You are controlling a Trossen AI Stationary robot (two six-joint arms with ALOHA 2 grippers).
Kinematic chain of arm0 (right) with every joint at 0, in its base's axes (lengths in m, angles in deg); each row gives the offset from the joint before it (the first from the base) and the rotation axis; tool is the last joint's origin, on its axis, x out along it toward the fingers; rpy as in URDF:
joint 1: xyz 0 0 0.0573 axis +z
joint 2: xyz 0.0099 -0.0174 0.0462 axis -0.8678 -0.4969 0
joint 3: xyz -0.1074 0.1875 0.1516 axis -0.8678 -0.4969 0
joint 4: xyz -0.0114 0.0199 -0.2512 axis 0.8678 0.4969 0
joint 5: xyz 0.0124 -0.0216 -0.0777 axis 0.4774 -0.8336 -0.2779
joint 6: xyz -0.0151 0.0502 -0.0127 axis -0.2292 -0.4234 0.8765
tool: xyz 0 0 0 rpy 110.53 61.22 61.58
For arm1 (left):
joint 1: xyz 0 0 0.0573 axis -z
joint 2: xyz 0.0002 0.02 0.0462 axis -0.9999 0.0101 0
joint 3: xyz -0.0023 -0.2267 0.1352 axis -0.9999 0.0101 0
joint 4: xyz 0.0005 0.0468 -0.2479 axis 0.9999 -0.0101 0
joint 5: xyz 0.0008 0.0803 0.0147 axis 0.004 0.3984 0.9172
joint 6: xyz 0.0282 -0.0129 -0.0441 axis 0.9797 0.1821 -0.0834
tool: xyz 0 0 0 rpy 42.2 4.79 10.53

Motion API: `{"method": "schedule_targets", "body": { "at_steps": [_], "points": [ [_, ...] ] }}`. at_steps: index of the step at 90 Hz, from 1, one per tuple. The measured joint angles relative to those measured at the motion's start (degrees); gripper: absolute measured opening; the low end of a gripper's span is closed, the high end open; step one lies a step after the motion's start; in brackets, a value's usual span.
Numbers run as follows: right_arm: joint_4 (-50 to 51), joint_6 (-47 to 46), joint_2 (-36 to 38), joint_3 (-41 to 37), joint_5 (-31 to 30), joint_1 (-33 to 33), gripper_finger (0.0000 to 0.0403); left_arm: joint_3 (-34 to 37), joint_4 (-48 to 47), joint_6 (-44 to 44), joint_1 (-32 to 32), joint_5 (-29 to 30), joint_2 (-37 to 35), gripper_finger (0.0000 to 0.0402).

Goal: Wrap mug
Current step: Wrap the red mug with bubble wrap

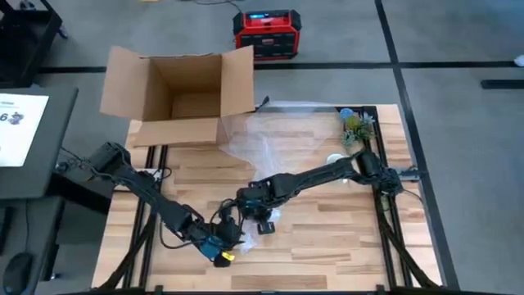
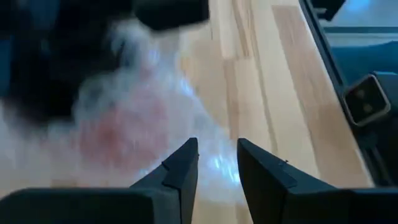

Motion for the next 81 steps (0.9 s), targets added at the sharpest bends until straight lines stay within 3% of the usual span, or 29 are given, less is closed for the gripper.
{"method": "schedule_targets", "body": {
  "at_steps": [29, 81],
  "points": [
    [0.63, -0.2, 1.53, -0.15, -0.38, 1.16, 0.0, 0.0, 2.88, 6.58, -0.76, 11.11, 0.18, 0.0067],
    [2.24, -1.24, 4.36, -0.13, -0.42, 3.82, 0.0, -0.02, 2.59, 6.89, -1.08, 11.39, 0.13, 0.0056]
  ]
}}
